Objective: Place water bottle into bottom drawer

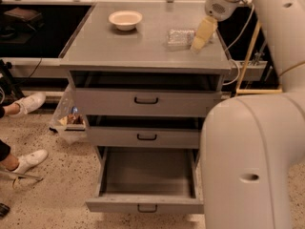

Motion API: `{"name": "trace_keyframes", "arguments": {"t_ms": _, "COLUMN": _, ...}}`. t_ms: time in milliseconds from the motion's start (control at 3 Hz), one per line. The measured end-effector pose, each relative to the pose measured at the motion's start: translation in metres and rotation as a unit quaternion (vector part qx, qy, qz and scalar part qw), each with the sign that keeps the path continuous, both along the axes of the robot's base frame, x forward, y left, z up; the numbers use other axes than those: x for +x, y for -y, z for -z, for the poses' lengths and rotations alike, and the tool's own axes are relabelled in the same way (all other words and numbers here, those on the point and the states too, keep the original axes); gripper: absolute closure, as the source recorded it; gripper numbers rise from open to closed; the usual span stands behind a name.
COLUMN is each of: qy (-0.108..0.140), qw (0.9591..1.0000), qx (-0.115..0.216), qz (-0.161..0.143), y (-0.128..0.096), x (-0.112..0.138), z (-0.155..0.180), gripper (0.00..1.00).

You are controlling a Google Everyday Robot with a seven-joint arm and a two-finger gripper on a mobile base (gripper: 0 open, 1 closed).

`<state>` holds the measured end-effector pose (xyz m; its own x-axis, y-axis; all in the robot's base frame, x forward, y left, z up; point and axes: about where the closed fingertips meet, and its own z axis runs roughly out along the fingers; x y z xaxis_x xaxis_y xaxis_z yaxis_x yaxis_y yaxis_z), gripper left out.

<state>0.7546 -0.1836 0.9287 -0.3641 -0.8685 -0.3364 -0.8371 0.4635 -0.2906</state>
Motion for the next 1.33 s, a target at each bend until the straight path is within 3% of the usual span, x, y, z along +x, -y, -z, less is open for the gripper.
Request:
{"name": "trace_keyframes", "arguments": {"t_ms": 333, "qy": 0.01, "qw": 0.9997, "qx": 0.012, "qz": 0.02, "y": 0.0, "x": 0.03, "z": 0.019, "gripper": 0.0}}
{"name": "trace_keyframes", "arguments": {"t_ms": 667, "qy": 0.025, "qw": 0.9985, "qx": 0.038, "qz": 0.032, "y": -0.014, "x": 0.058, "z": 0.039, "gripper": 0.0}}
{"name": "trace_keyframes", "arguments": {"t_ms": 1000, "qy": 0.025, "qw": 0.9984, "qx": 0.038, "qz": 0.032, "y": -0.014, "x": 0.058, "z": 0.039, "gripper": 0.0}}
{"name": "trace_keyframes", "arguments": {"t_ms": 1333, "qy": 0.044, "qw": 0.9969, "qx": 0.051, "qz": 0.041, "y": -0.008, "x": 0.071, "z": 0.043, "gripper": 0.0}}
